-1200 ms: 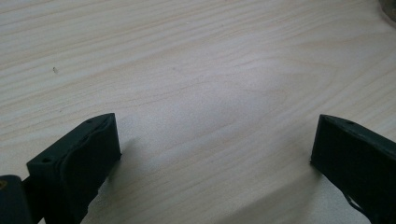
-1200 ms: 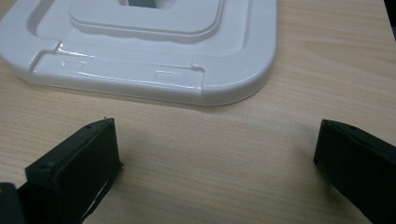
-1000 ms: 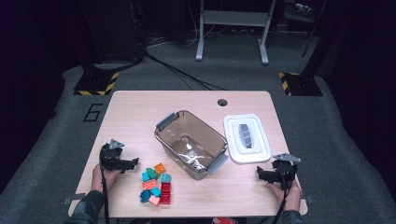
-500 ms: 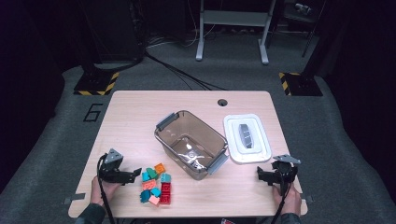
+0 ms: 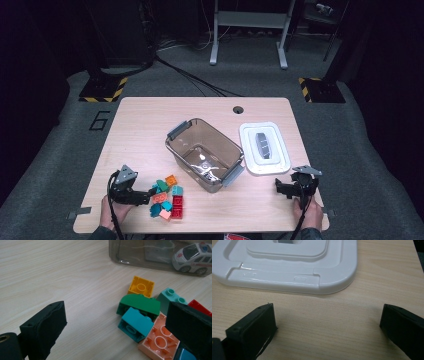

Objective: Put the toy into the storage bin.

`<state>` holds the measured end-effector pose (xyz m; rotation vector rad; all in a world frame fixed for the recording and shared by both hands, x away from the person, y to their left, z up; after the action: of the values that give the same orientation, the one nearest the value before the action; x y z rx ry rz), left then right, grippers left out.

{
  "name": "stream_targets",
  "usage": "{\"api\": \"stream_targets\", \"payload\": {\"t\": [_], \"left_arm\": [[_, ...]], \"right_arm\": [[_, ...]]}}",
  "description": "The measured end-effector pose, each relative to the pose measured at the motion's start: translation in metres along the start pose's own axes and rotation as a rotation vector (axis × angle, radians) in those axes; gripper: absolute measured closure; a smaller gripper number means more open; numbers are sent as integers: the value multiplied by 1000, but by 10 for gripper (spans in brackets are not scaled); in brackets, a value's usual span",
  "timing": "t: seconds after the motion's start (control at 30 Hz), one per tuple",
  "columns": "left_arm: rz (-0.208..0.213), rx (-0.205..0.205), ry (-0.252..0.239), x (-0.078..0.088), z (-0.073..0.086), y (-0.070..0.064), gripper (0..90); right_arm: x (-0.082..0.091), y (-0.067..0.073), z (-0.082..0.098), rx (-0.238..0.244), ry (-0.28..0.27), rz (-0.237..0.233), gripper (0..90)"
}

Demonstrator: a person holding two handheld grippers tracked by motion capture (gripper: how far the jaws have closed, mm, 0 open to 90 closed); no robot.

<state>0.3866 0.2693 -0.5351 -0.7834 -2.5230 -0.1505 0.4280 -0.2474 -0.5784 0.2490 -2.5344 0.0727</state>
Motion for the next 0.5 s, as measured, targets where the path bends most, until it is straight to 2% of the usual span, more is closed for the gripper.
{"api": "stream_targets", "payload": {"t": [0.07, 0.17, 0.2, 0.23, 0.33, 0.5], "left_arm": [[9, 20, 2, -5, 1, -2, 40], [-3, 12, 3, -8, 0, -3, 47], [-6, 7, 25, -12, 2, -4, 48], [-6, 7, 25, -12, 2, -4, 54], [-24, 12, 59, -15, 7, -3, 102], [-37, 12, 69, -14, 11, 0, 173]], "right_arm": [[0, 0, 0, 1, 0, 0, 0], [0, 0, 0, 1, 0, 0, 0], [0, 0, 0, 0, 0, -1, 0], [0, 0, 0, 0, 0, -1, 0], [0, 0, 0, 2, 0, 0, 0], [0, 0, 0, 1, 0, 0, 0]]}}
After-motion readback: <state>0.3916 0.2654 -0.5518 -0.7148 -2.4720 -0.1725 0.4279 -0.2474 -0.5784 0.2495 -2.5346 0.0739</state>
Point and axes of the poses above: each handheld gripper's, and its own axes: x roughly backward along the jaws, z roughly out of its underside, y roughly to its left, the point moved 7 cm from there along -x, roughly forward along the jaws, and after that the axes turned 10 degrees about -y, right-handed, at the moved point
